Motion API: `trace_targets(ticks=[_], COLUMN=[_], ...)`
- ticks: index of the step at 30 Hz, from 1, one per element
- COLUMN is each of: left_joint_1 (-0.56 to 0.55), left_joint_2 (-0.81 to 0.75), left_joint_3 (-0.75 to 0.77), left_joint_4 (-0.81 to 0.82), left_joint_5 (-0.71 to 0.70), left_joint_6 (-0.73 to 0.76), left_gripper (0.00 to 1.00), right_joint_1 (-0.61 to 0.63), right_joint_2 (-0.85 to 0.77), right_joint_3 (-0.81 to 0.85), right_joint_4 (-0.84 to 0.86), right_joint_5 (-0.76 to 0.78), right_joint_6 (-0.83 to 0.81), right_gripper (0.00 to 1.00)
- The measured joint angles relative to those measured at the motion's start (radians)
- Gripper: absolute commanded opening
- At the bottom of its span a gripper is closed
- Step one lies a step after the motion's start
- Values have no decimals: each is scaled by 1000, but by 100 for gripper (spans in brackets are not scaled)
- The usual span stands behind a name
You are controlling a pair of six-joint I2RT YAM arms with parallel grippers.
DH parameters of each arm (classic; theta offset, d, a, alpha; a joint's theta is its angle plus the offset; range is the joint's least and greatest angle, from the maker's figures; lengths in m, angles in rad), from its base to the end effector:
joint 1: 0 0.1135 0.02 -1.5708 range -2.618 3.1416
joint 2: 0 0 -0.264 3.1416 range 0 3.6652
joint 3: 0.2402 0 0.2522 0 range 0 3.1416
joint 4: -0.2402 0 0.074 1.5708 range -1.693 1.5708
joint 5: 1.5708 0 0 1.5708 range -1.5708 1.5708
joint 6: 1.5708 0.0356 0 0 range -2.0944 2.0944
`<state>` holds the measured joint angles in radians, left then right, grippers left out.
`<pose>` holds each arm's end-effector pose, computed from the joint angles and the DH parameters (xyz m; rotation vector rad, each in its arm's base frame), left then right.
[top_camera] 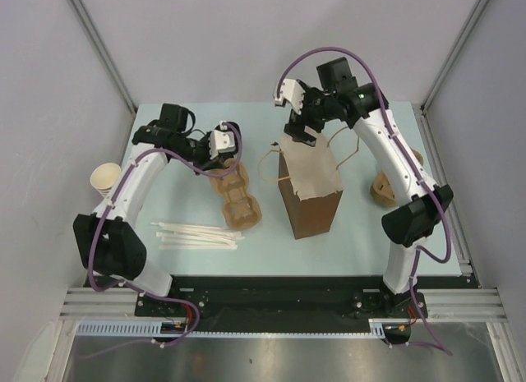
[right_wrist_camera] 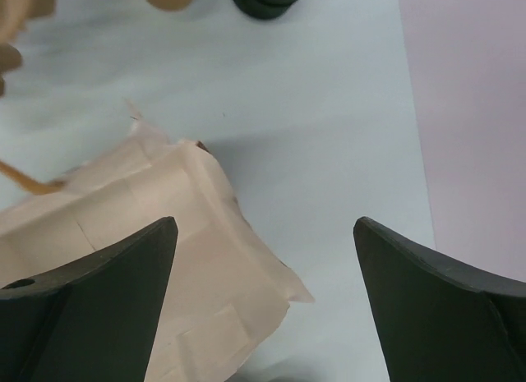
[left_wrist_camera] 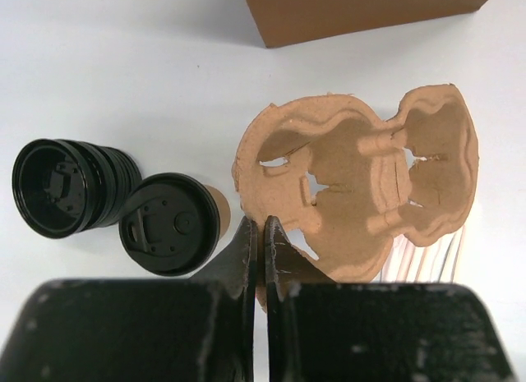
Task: Pack the takeout coffee
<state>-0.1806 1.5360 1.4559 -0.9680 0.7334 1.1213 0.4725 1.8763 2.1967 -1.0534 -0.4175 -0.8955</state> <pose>0.3006 -0.0791 0.3305 1.5896 1.6950 -0.5112 0.3426 0.1913 0.4281 -1.5729 1.5962 0.2535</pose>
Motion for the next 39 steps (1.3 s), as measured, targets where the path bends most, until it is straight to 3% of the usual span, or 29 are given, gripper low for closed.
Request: trace_targets(ticks=[4,5,10,12,14,15,25,39], left_joint_1=[34,43,91,109,139,151,203,198], left_joint_2=[-31,-40,-108,-132,-155,-161,-250,-303], left_joint_3=[-22,-26,-50,-51,-49,-45,147,460], left_joint_4=[19,20,27,29,32,34,126,148], left_joint_5=[12,14,28,37,51,55,64,85], left_joint_6=[-30,-34,-63,-76,-99,-113,-357,-517], left_gripper=[0,0,0,0,0,0,0,0], right_joint_1=[-12,-14,-23,-21,-18,-15,31,35], right_joint_2=[47,55,65,65,65,65,33,-63], right_joint_3=[0,0,0,8,23,34,68,37], right_joint_4=[-25,-30,-48,-69,-90,-98,-185,-235], right_joint_5=[41,47,70,74,80,82,160,245], right_joint_6=[-45,-52,-81,-78,-69,-63,117,417], right_gripper=[76,65,38,24,4,0,0,0])
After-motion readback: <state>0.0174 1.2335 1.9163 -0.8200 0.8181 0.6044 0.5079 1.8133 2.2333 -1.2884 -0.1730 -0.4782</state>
